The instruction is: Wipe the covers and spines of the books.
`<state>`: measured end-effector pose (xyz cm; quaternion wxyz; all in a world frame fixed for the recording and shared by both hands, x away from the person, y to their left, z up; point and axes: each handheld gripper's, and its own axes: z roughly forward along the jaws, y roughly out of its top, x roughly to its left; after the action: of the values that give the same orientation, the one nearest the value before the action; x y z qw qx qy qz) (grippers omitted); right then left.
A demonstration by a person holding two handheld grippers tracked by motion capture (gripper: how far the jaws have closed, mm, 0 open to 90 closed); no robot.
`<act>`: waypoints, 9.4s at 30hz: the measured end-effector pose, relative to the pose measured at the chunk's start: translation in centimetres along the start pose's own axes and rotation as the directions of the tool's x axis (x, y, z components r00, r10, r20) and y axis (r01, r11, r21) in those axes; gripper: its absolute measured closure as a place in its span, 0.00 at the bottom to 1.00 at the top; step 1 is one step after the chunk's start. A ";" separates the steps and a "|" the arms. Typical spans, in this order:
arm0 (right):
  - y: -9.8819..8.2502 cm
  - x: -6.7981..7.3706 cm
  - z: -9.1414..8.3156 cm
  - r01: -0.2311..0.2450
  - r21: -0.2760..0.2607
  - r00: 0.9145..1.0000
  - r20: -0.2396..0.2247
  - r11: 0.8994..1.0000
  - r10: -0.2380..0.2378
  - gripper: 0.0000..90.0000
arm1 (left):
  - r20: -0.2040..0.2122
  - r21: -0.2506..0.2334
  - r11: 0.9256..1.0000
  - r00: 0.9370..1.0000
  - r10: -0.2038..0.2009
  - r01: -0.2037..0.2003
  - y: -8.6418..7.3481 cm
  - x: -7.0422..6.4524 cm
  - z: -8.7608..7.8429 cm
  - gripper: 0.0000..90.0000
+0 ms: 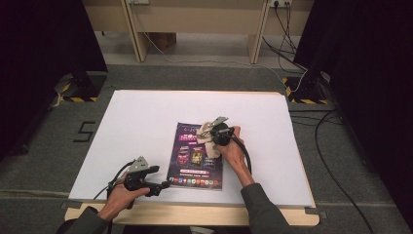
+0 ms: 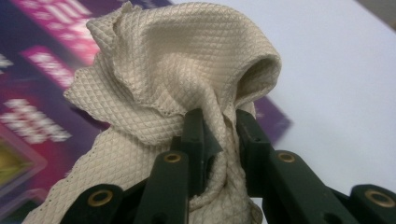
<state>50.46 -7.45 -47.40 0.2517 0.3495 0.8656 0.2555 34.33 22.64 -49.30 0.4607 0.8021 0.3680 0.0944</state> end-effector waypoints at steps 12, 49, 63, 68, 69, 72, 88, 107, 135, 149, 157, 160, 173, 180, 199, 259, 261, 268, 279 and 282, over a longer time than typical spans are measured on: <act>0.7 -2.2 1.5 -0.081 0.005 0.995 0.063 0.997 0.081 0.85 | -0.017 0.005 1.000 1.000 -0.002 0.002 0.0 0.3 -0.2 0.20; 2.4 -0.1 2.2 -0.058 -0.003 0.997 0.044 0.998 0.058 0.85 | -0.029 0.012 1.000 1.000 -0.003 0.003 -0.2 0.3 -0.3 0.20; 4.8 2.5 3.3 0.018 -0.024 1.000 0.016 1.000 -0.017 0.84 | -0.021 0.021 1.000 1.000 0.020 -0.019 -0.2 -0.1 -0.2 0.23; 3.1 0.3 2.4 -0.035 -0.006 0.997 0.061 0.999 0.036 0.84 | -0.056 0.047 0.999 0.998 0.023 -0.020 -0.3 0.1 0.0 0.28; 2.7 -0.4 2.2 -0.039 -0.002 0.997 0.070 0.999 0.039 0.84 | -0.058 0.043 0.999 0.998 0.018 -0.016 -0.4 0.2 0.0 0.28; 1.8 -1.5 1.7 -0.044 0.020 0.993 0.110 0.999 0.042 0.84 | -0.062 0.044 0.999 0.998 0.016 -0.013 -0.4 0.2 0.0 0.28; 2.0 -1.2 0.4 -0.096 -0.025 0.995 -0.019 0.995 0.095 0.85 | -0.051 0.058 0.998 0.998 0.024 -0.021 -0.5 0.1 0.3 0.29; 2.8 0.6 2.1 -0.058 0.005 0.998 0.025 0.998 0.058 0.85 | -0.051 0.064 0.998 0.998 0.024 -0.021 -0.6 0.1 0.4 0.30; 7.8 6.5 4.6 0.047 -0.062 0.992 -0.114 0.997 -0.054 0.84 | -0.055 0.072 0.997 0.998 0.020 -0.016 -0.5 0.0 0.4 0.30; 7.7 5.8 4.4 0.085 -0.008 0.995 -0.052 0.996 -0.085 0.85 | -0.055 0.071 0.997 0.998 0.023 -0.019 -0.6 0.0 0.3 0.30; 6.7 4.4 4.1 0.044 -0.008 0.999 -0.032 0.999 -0.044 0.85 | -0.053 0.074 0.997 0.998 0.018 -0.014 -0.6 0.0 0.4 0.30; 7.2 5.2 4.2 0.052 -0.022 0.996 -0.074 0.998 -0.054 0.84 | -0.052 0.073 0.997 0.998 0.018 -0.014 -0.6 0.0 0.4 0.30; 7.7 8.6 3.6 0.155 -0.056 0.978 -0.131 0.986 -0.161 0.85 | -0.057 0.069 0.998 0.998 0.015 -0.011 -0.6 0.0 0.4 0.30; 5.6 4.7 3.0 0.088 -0.016 0.993 -0.082 0.996 -0.089 0.84 | -0.054 0.067 0.998 0.998 0.013 -0.009 -0.7 0.1 0.3 0.30; 2.3 1.4 1.6 0.010 -0.023 1.000 -0.021 1.000 -0.011 0.85 | -0.057 0.067 0.998 0.998 0.012 -0.008 -0.7 0.0 0.3 0.29; 0.0 4.1 -0.7 0.036 -0.082 0.994 -0.105 0.996 -0.044 0.84 | -0.111 0.030 0.999 0.994 -0.015 0.018 -0.4 1.1 -1.2 0.20; 0.4 5.1 -0.7 0.058 -0.093 0.990 -0.126 0.994 -0.070 0.84 | -0.120 0.039 0.999 0.993 -0.016 0.021 -0.4 1.3 -1.1 0.20; 1.4 9.0 -1.2 0.121 -0.112 0.971 -0.194 0.986 -0.141 0.84 | -0.141 0.072 0.997 0.990 -0.005 0.015 -0.4 1.3 -1.2 0.20; 0.5 5.9 -1.0 0.086 -0.089 0.984 -0.150 0.992 -0.099 0.84 | -0.156 0.066 0.997 0.988 -0.021 0.031 -0.4 1.7 -1.4 0.20; -0.2 4.0 -1.1 0.042 -0.073 0.991 -0.122 0.996 -0.051 0.84 | -0.156 0.068 0.997 0.988 -0.022 0.033 -0.4 1.7 -1.5 0.20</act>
<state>47.16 -4.91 -47.76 0.2157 0.3036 0.8779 0.3010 34.59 24.92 -49.16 0.4036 0.8027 0.4170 0.1371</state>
